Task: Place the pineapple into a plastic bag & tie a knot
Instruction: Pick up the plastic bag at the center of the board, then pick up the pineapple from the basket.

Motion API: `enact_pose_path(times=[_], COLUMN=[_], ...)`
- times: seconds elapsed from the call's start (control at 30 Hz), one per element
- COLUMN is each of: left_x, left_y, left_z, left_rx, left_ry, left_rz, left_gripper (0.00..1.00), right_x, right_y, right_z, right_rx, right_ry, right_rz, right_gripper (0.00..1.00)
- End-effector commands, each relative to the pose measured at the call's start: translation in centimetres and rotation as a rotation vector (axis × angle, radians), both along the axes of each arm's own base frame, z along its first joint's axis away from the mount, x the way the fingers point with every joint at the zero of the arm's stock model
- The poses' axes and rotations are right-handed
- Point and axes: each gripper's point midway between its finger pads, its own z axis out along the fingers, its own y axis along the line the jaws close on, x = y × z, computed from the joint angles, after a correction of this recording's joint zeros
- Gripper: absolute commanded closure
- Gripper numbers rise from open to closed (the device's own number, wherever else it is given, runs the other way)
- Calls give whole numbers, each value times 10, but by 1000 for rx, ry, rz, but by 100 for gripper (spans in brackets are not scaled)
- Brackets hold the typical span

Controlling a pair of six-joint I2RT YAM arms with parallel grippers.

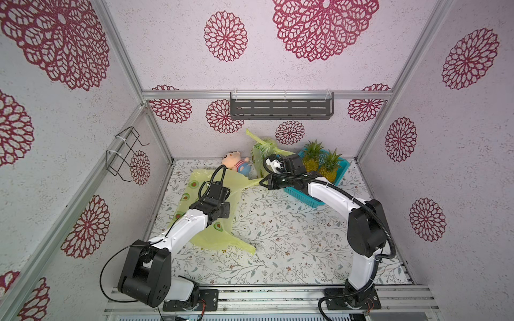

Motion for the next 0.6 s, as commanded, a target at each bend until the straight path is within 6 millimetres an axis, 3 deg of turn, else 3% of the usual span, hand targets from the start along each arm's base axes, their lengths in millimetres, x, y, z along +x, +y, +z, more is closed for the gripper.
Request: enact_pose_path(times=[0.0, 0.17, 0.27, 0.4, 0.57], left_x=[-12, -15, -15, -13, -11], left_y=[10, 14, 15, 12, 9], left_z=[21, 34, 41, 46, 49], left_rx=[24, -73, -100, -134, -182], left_ry=[37, 112, 134, 150, 183], left_rz=[9, 53, 63, 60, 77], left_gripper=[100, 100, 100, 100, 99], right_x=[18, 20, 20, 29, 54], right_y=[-10, -16, -40, -94, -187], right_z=[13, 53, 82, 97, 85], right_rx=[-17, 28, 41, -6, -152], right_ry=[-49, -105, -179, -257, -251], right_rz=[-28, 8, -32, -190, -485], right_gripper=[93, 53, 29, 16, 14])
